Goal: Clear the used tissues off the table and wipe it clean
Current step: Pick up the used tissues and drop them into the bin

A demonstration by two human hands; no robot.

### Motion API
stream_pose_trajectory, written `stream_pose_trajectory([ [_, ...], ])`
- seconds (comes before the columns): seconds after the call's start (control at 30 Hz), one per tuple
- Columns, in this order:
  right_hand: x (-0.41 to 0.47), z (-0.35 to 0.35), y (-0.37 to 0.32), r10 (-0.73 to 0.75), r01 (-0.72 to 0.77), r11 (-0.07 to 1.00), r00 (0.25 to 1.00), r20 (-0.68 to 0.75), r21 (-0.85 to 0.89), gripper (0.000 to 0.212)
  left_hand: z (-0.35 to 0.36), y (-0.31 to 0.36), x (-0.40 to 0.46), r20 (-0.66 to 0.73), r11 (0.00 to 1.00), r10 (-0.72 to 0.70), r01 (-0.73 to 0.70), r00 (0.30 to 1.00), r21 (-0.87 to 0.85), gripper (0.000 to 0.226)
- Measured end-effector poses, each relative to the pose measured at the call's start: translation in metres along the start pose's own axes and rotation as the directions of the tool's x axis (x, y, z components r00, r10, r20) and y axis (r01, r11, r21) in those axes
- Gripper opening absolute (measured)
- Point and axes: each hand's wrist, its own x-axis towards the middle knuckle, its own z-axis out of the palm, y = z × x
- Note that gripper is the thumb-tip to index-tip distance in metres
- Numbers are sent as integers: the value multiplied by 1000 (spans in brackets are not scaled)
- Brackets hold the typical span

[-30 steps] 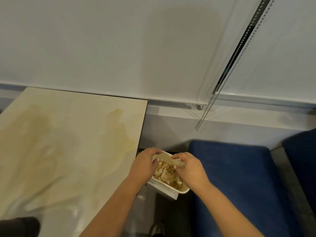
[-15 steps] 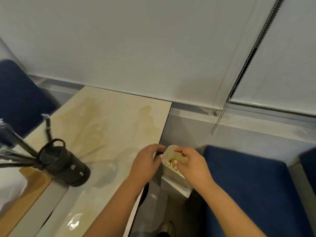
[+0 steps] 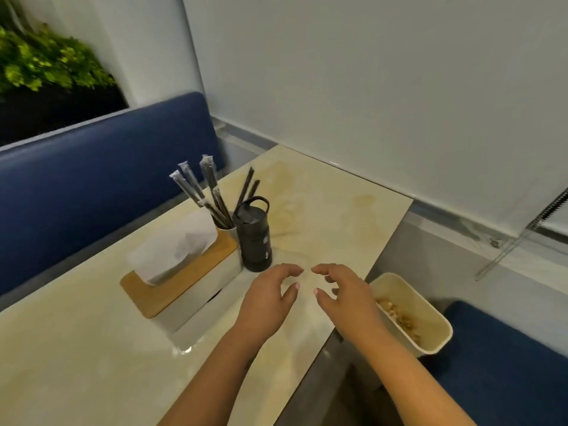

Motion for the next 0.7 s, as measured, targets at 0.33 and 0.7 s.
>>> stream_pose_trajectory([
  [0.33,-26,99,-94,-199,192,979,969,149,62,35,-100,-75,-86,-191,991,-129,120,973,-58,24],
  [0.7,-106,219,-194,-347,310,937,878,328,163,34,-201,-167,-232,-352,951,-303,302,886,-59,25],
])
